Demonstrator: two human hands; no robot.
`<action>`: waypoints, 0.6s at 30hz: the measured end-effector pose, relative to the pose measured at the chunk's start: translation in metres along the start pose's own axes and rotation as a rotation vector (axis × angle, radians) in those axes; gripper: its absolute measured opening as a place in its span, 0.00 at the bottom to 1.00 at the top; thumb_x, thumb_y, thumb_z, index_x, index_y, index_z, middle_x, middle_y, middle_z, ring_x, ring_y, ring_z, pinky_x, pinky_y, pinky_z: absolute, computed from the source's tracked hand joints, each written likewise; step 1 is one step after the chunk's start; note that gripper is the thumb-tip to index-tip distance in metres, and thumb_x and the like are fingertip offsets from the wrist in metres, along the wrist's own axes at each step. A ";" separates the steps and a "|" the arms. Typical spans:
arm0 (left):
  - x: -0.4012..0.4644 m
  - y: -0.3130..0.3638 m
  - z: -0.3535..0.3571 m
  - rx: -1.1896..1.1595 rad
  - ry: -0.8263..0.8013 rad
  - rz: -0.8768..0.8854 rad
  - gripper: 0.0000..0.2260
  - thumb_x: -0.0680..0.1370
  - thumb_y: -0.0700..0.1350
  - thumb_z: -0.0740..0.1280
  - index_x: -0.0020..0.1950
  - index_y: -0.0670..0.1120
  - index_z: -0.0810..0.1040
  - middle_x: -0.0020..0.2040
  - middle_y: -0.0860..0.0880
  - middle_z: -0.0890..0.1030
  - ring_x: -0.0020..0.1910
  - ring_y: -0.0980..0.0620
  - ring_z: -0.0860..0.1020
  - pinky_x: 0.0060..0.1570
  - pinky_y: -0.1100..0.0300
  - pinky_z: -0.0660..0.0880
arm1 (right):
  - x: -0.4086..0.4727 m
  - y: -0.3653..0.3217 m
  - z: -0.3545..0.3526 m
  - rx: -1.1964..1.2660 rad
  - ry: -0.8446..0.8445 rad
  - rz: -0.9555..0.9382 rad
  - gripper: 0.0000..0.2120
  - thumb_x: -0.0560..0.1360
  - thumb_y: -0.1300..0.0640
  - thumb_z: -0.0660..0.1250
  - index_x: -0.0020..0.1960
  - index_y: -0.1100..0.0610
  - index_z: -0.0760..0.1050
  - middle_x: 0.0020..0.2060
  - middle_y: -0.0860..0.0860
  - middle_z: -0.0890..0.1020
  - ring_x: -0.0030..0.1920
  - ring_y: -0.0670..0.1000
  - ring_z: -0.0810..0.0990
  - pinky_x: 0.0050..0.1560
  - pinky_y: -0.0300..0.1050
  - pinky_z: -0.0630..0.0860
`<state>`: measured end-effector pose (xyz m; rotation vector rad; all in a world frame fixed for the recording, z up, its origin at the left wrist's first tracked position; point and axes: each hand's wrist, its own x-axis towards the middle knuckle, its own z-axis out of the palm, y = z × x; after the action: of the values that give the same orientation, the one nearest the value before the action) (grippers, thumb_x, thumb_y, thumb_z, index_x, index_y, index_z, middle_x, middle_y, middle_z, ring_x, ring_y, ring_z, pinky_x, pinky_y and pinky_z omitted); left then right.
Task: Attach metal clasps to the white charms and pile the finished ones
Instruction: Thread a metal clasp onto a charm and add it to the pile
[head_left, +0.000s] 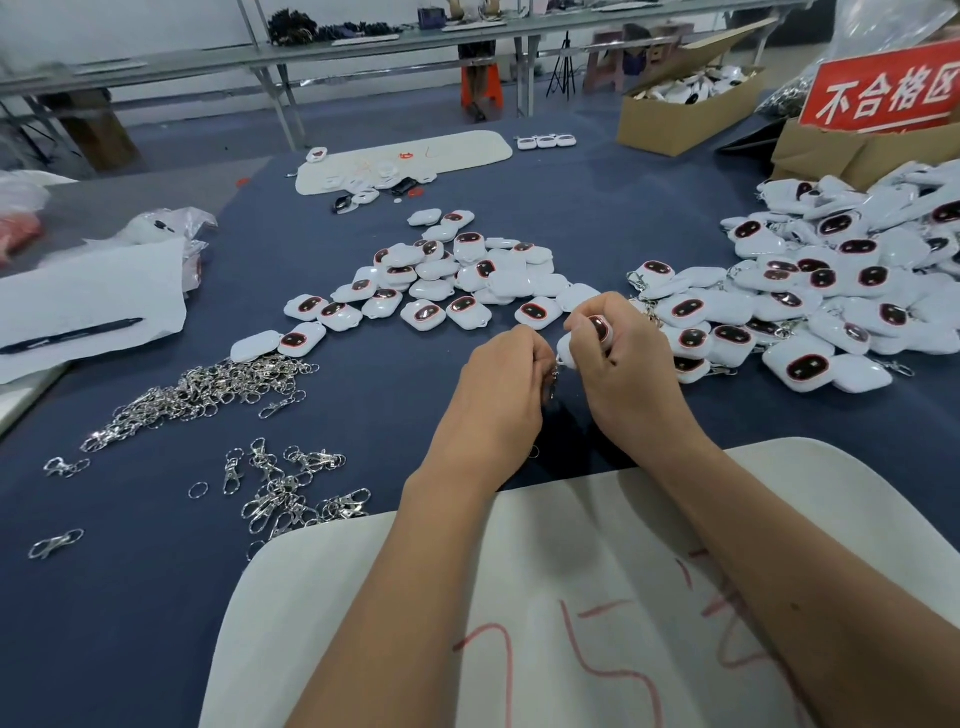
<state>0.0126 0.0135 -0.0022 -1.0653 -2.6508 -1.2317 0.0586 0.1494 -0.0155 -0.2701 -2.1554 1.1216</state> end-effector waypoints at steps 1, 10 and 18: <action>0.000 0.001 0.000 0.012 -0.004 -0.005 0.10 0.77 0.38 0.55 0.41 0.50 0.70 0.40 0.52 0.78 0.40 0.46 0.76 0.40 0.42 0.77 | -0.001 0.000 0.000 -0.010 0.005 -0.008 0.08 0.83 0.61 0.59 0.48 0.59 0.75 0.37 0.55 0.81 0.40 0.52 0.75 0.39 0.39 0.69; 0.005 0.001 0.006 -0.209 0.190 0.158 0.06 0.80 0.38 0.65 0.45 0.45 0.79 0.43 0.53 0.80 0.45 0.52 0.77 0.45 0.54 0.75 | 0.003 0.000 -0.005 0.493 0.006 0.336 0.08 0.80 0.60 0.58 0.46 0.57 0.74 0.26 0.47 0.69 0.26 0.47 0.65 0.26 0.40 0.63; 0.005 0.003 0.009 -0.499 0.228 0.032 0.10 0.76 0.33 0.70 0.45 0.48 0.84 0.41 0.56 0.85 0.41 0.58 0.83 0.45 0.67 0.77 | 0.005 -0.004 -0.006 0.702 -0.040 0.454 0.11 0.81 0.62 0.56 0.44 0.55 0.74 0.26 0.49 0.61 0.24 0.47 0.57 0.25 0.36 0.58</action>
<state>0.0128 0.0243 -0.0045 -0.9299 -2.2027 -1.9368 0.0597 0.1537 -0.0079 -0.4189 -1.6288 2.0667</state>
